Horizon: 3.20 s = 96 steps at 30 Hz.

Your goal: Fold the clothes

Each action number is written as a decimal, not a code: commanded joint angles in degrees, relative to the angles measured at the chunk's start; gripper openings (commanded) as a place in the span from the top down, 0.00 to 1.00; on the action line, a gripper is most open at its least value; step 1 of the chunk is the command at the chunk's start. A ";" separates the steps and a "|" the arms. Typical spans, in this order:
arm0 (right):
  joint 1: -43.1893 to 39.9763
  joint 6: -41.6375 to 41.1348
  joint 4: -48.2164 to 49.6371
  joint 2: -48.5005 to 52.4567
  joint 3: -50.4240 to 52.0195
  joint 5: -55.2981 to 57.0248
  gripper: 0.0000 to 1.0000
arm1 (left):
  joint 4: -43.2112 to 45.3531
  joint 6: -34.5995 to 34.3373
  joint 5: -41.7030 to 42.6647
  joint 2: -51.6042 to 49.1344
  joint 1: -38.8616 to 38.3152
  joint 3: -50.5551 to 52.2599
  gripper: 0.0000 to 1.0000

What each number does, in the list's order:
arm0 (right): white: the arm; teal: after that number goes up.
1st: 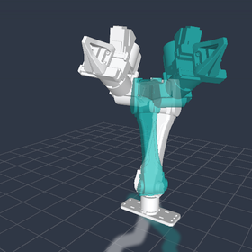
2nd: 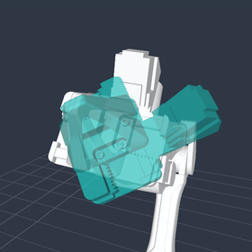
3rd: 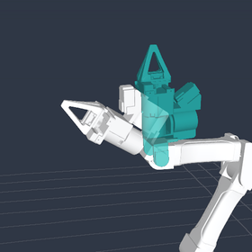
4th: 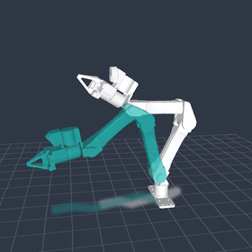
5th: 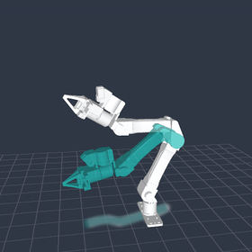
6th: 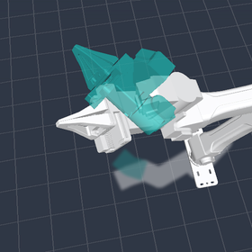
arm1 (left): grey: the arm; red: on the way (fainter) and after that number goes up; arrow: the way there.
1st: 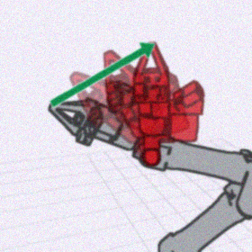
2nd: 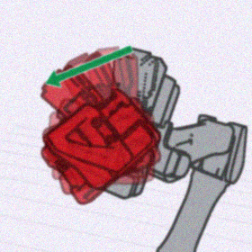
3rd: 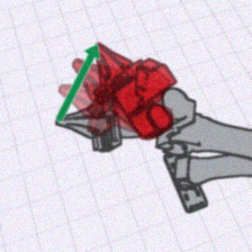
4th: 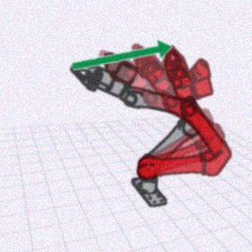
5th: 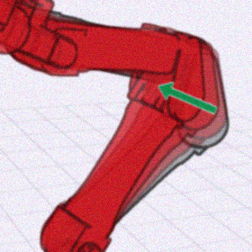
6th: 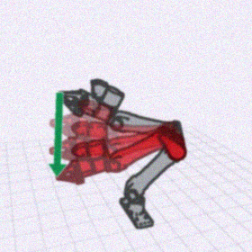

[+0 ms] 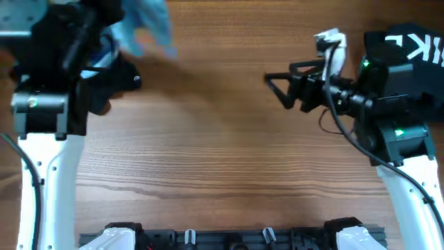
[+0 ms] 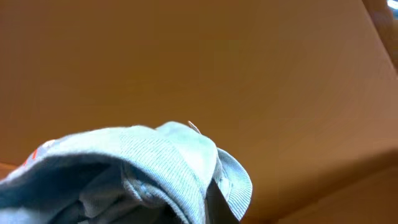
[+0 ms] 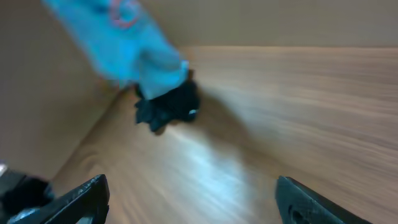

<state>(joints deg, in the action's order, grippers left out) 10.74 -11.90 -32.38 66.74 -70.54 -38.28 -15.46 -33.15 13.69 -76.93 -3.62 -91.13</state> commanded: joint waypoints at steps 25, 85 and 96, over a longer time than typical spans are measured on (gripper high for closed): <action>15.50 5.35 29.09 14.12 -0.28 -4.98 0.23 | -13.94 -10.88 3.69 -1.20 -13.81 -0.81 0.96; 7.39 25.24 -3.93 -13.35 -33.46 31.82 0.96 | -6.08 10.45 -4.59 23.32 -4.35 -8.22 0.96; 7.39 23.76 -17.81 -13.33 -48.89 33.77 0.96 | -6.71 10.43 -5.05 30.08 -4.35 -9.11 0.96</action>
<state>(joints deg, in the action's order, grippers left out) 18.44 12.95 -49.47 53.60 -117.60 -6.39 -22.11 -24.03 10.11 -47.31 -8.23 -99.13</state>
